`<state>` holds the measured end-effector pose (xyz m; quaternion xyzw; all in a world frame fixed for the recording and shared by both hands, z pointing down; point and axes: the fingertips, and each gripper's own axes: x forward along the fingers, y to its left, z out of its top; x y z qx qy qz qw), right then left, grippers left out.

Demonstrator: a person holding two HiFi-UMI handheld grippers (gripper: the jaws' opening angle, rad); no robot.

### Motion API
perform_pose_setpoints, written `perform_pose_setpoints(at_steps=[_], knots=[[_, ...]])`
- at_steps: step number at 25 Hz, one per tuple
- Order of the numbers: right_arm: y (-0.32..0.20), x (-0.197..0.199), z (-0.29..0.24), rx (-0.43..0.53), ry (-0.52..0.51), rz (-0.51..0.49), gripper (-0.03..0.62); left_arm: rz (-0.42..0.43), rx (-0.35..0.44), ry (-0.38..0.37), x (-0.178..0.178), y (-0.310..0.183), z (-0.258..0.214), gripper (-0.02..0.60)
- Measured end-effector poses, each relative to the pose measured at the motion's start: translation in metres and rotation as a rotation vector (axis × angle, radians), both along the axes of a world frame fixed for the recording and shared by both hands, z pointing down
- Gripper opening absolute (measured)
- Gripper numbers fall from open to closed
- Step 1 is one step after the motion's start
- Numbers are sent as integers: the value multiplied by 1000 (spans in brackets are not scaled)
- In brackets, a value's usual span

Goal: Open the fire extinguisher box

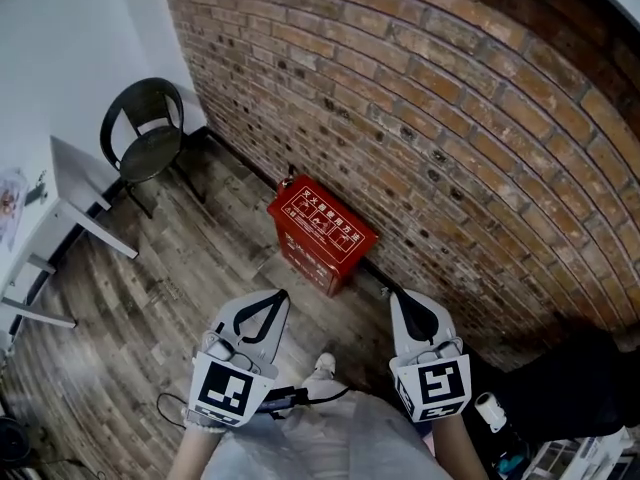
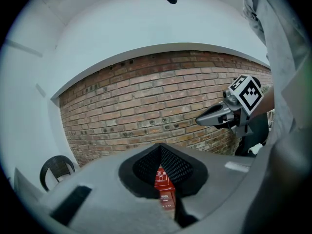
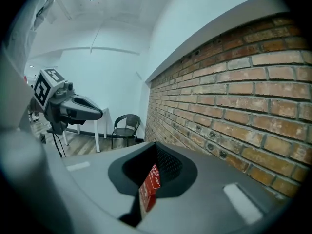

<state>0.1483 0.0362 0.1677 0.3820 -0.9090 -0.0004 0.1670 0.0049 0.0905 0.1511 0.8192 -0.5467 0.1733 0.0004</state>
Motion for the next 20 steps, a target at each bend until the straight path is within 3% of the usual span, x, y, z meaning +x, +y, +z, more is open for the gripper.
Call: perform_pose_setpoints(at_steps=[8,20], knots=[[-38,2,3,2,-2,-23,8,-25,-3,-12,3,-37,2,-2],[-52,13,10,-21,-20,-16,8,-14,2,-26,15,-56,-1,-2]])
